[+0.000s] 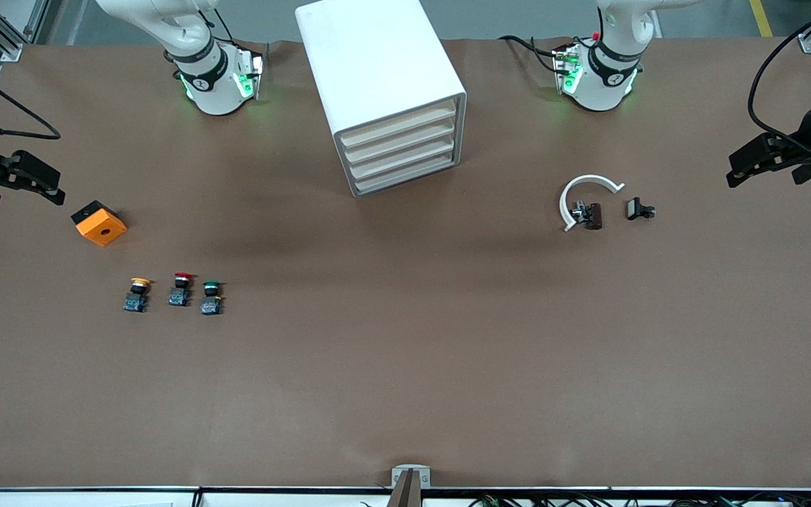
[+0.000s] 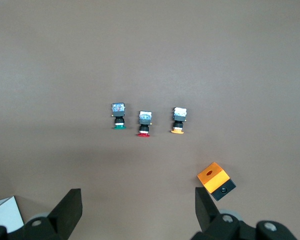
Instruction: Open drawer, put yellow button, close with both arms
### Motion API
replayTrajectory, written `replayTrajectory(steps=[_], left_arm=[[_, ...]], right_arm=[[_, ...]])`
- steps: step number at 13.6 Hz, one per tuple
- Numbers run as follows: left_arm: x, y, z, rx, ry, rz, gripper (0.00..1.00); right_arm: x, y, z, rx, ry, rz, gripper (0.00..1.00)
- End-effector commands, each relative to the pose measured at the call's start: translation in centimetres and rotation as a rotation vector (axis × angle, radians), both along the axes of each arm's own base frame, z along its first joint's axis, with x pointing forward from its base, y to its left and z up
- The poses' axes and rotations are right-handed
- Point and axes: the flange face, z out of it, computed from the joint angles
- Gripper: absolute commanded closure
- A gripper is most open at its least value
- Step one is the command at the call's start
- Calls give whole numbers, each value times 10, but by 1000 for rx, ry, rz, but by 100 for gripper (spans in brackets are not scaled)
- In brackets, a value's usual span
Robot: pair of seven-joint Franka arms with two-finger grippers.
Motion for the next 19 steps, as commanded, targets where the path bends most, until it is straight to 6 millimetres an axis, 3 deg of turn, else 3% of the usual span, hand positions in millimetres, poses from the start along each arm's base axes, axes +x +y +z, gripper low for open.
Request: replayTrajectory(steps=[1, 5, 7, 10, 13, 14, 19], left_arm=[[0, 2, 3, 17, 8, -13, 0], [12, 3, -17, 14, 44, -12, 0], [27, 4, -47, 9, 93, -9, 0], [54, -19, -99, -8, 140, 24, 0], [73, -65, -155, 6, 177, 142, 0], [75, -87, -173, 11, 199, 169, 0], [77, -157, -271, 68, 324, 470, 0]], right_arm=[[-1, 1, 3, -4, 3, -2, 0], [-1, 2, 3, -4, 3, -2, 0], [0, 2, 3, -4, 3, -2, 0], [0, 2, 3, -4, 3, -3, 0], [0, 2, 3, -4, 3, -2, 0], [0, 3, 3, -4, 3, -2, 0], [3, 15, 0, -4, 1, 20, 0]])
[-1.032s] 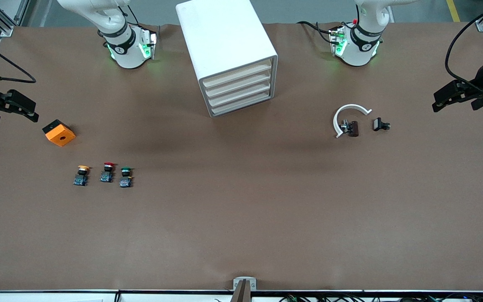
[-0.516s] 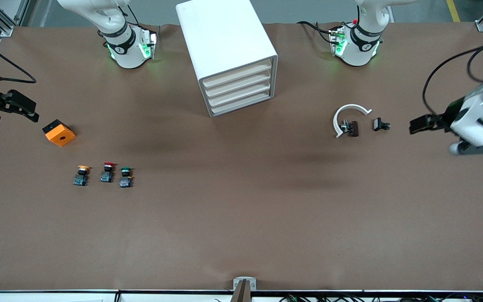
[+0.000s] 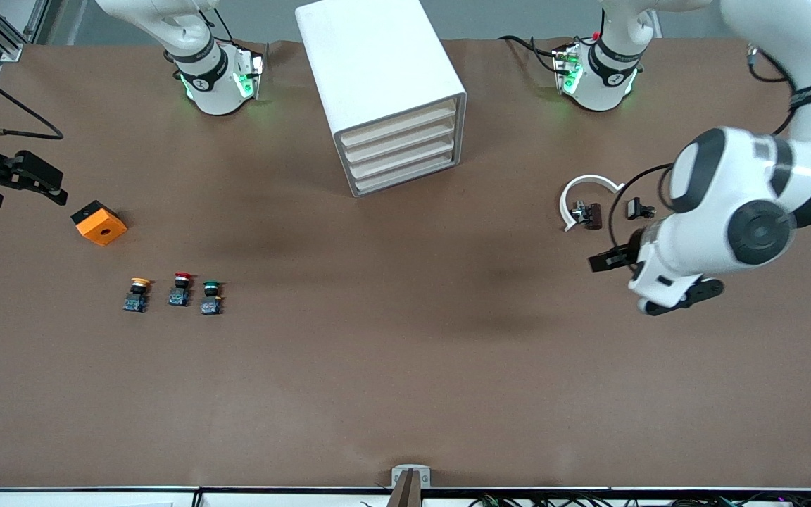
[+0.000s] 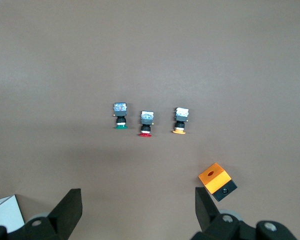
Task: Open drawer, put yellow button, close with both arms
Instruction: 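Reach the left gripper to the top drawer while the right gripper reaches the yellow button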
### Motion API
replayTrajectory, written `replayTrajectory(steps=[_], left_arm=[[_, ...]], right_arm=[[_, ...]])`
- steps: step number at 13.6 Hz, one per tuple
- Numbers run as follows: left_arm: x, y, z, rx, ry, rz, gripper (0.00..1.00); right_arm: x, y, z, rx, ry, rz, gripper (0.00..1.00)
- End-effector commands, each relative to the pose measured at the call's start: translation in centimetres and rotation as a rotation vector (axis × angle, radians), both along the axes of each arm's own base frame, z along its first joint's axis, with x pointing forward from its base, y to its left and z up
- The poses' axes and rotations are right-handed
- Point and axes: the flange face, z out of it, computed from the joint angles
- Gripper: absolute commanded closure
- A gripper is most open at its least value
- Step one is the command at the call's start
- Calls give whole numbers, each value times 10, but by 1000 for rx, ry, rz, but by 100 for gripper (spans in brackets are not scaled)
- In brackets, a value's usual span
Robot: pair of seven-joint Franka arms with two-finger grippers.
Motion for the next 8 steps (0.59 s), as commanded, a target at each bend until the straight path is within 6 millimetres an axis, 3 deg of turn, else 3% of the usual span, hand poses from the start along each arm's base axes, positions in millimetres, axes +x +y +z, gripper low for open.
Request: replayTrajectory(steps=[1, 6, 7, 8], left_arm=[[-1, -38, -40, 54, 60, 166, 0], [-15, -90, -91, 109, 247, 638, 0], [-19, -98, -101, 124, 301, 727, 0], [-28, -118, -109, 152, 334, 772, 0]], right_arm=[[3, 17, 0, -5, 1, 23, 0], [12, 21, -17, -20, 30, 31, 0], [11, 12, -16, -20, 35, 27, 0], [12, 5, -17, -19, 32, 19, 0]])
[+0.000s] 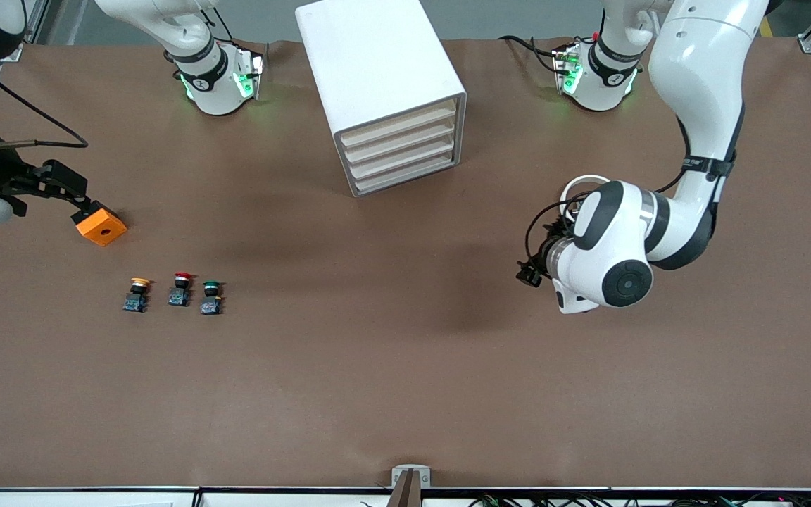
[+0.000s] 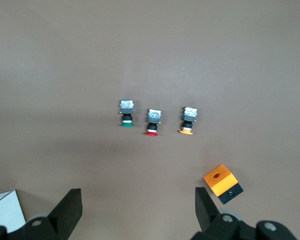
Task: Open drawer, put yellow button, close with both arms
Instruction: 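Reach the left gripper to the top drawer while the right gripper reaches the yellow button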
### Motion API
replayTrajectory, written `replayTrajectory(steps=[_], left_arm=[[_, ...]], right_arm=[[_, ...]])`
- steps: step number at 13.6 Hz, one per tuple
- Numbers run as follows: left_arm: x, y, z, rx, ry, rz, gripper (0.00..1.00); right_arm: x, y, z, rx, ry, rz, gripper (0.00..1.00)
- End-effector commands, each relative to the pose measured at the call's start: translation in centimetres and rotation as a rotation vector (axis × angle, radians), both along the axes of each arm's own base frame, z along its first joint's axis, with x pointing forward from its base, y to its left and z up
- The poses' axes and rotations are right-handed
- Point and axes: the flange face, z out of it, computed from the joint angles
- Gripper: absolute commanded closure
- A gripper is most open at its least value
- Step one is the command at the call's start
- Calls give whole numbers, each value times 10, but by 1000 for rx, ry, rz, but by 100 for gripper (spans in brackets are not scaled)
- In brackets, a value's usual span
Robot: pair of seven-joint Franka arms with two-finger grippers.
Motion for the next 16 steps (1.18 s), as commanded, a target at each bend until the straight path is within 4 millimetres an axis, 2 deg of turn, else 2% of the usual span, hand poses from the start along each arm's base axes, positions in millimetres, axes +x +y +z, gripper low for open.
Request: replayTrajectory(steps=[1, 3, 4, 6, 7, 9, 11, 13, 14, 16], left_arm=[[-16, -43, -16, 57, 87, 119, 0], [-37, -73, -34, 125, 162, 180, 0], [-46, -87, -45, 161, 228, 269, 0], [-62, -113, -54, 180, 338, 392, 0], [-69, -125, -53, 175, 377, 423, 0], [-75, -137, -49, 193, 466, 522, 0], [-100, -158, -39, 224, 577, 494, 2], [-111, -170, -30, 260, 656, 505, 12], [-116, -176, -22, 267, 700, 493, 13], [-133, -184, -20, 305, 756, 448, 14]], right_arm=[[5, -11, -5, -19, 12, -8, 0], [21, -3, -34, -12, 45, -14, 0], [32, 3, -49, -17, 33, -3, 0], [52, 18, -84, -27, 30, 18, 0], [62, 24, -105, -30, 33, 28, 0], [78, 41, -149, -39, 46, 31, 0], [90, 54, -186, -46, 47, -7, 0], [100, 58, -237, -32, 33, -13, 0], [102, 57, -264, -9, 23, -27, 0], [99, 58, -291, -6, -2, -28, 0]])
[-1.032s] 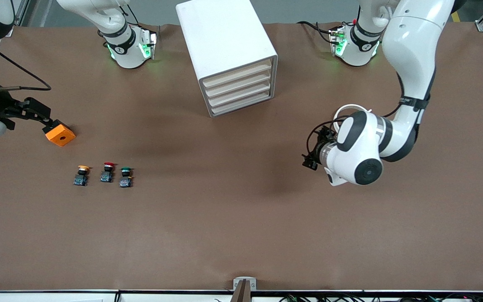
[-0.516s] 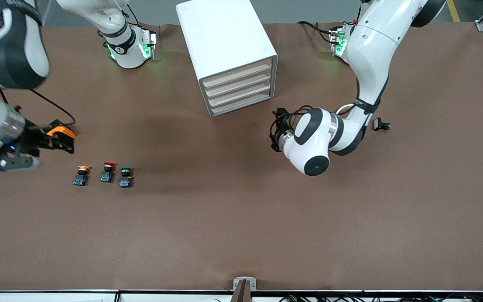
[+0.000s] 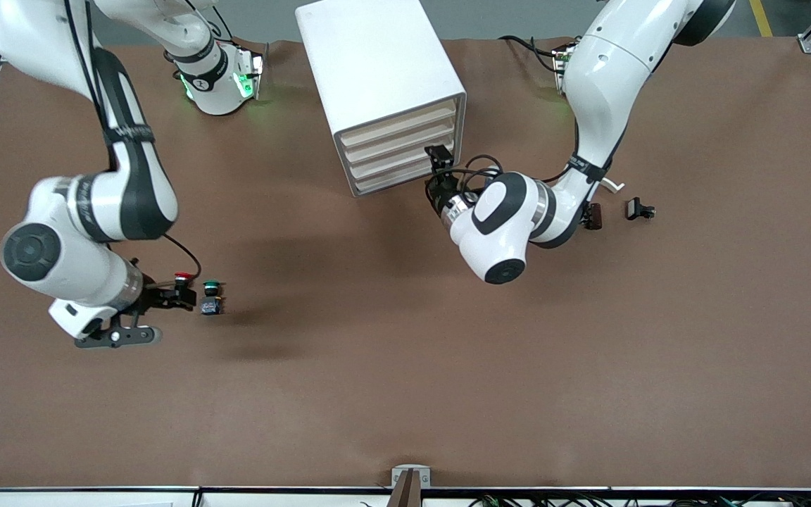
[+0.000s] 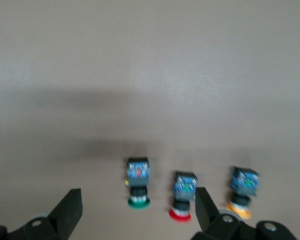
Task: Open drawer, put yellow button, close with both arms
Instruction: 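Pull the top drawer open with the left gripper while the right gripper grasps the button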
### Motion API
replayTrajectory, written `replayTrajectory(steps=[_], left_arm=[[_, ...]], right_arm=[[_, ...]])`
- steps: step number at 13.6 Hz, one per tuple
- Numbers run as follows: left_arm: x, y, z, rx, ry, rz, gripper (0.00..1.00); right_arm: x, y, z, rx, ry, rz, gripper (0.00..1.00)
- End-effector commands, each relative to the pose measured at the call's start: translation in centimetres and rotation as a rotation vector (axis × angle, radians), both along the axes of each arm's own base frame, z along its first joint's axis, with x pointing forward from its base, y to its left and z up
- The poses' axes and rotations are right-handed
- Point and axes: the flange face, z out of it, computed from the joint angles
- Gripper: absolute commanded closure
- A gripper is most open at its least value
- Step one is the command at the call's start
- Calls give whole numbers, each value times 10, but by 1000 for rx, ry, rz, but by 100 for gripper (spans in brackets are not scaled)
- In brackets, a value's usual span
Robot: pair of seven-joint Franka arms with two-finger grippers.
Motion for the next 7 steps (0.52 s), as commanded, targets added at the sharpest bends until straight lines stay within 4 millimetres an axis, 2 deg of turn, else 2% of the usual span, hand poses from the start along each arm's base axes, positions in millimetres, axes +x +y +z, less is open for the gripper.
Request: replayTrajectory(steps=[1, 2, 4, 5, 7], left_arm=[[-14, -14, 8, 13, 58, -28, 19], [-20, -20, 5, 26, 67, -34, 23], [-34, -33, 1, 36, 84, -54, 27], [-38, -38, -1, 28, 101, -47, 36], [-41, -44, -3, 16, 137, -22, 39]], right_arm=[[-5, 0, -29, 10, -8, -22, 0], [-4, 0, -39, 7, -1, -20, 0], [-3, -8, -41, 6, -2, -30, 0], [-3, -14, -39, 6, -2, -30, 0], [-1, -38, -37, 3, -5, -57, 0]])
